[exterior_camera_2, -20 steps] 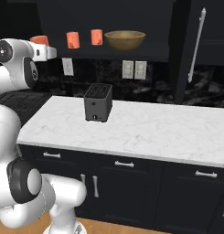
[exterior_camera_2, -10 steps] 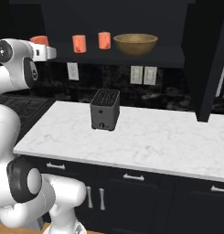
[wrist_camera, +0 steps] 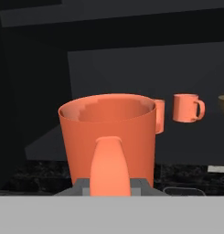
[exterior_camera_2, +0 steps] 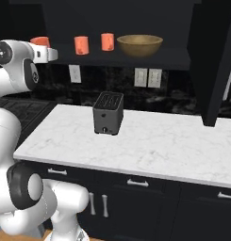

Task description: Gather all objects into one cabinet and sort the glasses and bowls to opposite sides.

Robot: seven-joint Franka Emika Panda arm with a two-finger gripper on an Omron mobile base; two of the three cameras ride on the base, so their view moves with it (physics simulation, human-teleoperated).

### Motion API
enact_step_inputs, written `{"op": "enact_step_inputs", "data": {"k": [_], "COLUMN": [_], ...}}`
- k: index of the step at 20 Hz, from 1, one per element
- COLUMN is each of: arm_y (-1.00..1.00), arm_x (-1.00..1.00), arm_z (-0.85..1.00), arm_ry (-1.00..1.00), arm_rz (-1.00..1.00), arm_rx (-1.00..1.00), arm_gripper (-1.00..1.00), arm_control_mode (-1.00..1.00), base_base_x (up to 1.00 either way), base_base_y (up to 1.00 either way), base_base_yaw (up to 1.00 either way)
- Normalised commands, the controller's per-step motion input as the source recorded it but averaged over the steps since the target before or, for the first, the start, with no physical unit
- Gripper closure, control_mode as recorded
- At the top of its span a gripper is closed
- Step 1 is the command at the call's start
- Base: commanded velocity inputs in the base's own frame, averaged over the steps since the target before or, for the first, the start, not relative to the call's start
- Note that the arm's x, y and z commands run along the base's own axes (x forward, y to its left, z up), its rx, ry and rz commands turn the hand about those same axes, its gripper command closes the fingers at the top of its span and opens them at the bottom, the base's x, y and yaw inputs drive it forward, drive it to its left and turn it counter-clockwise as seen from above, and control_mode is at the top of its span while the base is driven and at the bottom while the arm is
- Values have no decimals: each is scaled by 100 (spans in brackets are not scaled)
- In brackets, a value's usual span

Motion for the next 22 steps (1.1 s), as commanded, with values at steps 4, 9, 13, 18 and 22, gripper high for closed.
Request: {"op": "enact_step_inputs", "data": {"k": [4,9,13,18,22], "arm_y": [0,0,0,0,0], "arm_x": [0,0,0,0,0], "arm_z": [0,0,0,0,0], "arm_ry": [0,0,0,0,0], "arm_rz": [0,0,0,0,0], "arm_rx": [0,0,0,0,0], "arm_gripper": [100,100,100,100,100], "arm_control_mode": [100,100,100,100,100], "base_base_x": [55,63,48,34,1], "base_base_y": [0,2,1,1,0], "base_base_yaw": [0,0,0,0,0]}}
